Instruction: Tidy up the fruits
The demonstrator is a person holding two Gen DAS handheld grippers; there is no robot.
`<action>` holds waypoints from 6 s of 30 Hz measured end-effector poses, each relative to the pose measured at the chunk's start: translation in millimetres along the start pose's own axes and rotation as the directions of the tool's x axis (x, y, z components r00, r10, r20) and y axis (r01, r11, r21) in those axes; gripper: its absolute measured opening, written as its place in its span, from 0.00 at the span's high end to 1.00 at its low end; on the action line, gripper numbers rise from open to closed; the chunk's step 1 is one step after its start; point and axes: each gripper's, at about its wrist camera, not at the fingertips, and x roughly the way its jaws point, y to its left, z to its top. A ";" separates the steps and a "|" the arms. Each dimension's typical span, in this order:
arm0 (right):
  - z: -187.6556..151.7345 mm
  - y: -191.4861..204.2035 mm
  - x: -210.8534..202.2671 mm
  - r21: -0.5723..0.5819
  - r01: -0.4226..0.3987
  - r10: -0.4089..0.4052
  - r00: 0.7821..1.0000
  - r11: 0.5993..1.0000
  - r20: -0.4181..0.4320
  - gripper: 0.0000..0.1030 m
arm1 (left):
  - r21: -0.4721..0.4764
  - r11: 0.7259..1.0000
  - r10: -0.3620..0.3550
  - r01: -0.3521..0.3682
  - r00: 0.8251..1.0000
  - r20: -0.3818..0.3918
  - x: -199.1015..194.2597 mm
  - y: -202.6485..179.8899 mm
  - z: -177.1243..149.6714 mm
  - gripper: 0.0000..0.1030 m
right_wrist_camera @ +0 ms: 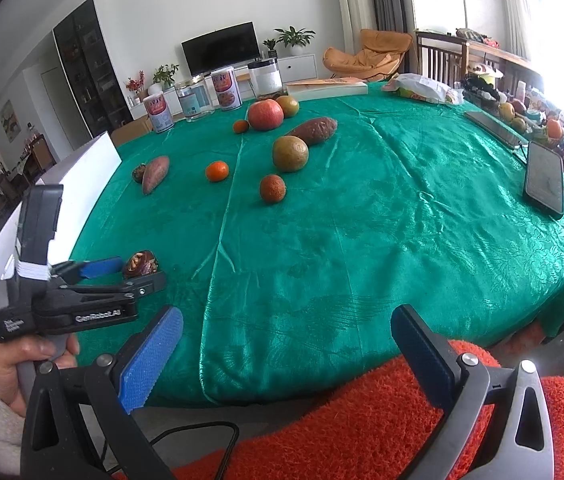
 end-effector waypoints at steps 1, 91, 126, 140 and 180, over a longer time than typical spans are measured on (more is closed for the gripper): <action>11.8 -4.8 -1.6 -0.017 0.002 -0.002 1.000 1.000 0.014 0.00 | 0.013 1.000 -0.013 0.013 1.000 0.002 0.7 -1.6 1.3 0.57; 94.0 -125.5 112.8 0.185 0.281 -0.243 0.949 0.942 -0.202 0.04 | -0.259 0.873 0.450 -0.413 0.888 0.100 -100.9 163.7 9.8 0.17; 143.1 -194.6 190.5 0.174 0.423 -0.402 0.905 0.889 -0.140 0.00 | -0.233 0.946 0.236 -0.226 0.972 0.013 51.9 90.2 58.0 0.05; 143.0 -194.8 190.3 0.174 0.422 -0.402 0.905 0.890 -0.140 0.00 | -0.251 0.943 0.225 -0.217 0.974 0.006 55.0 94.5 60.0 0.03; 143.1 -195.0 190.4 0.174 0.422 -0.402 0.905 0.890 -0.139 0.00 | -0.251 0.944 0.224 -0.215 0.975 0.007 55.3 94.6 59.9 0.03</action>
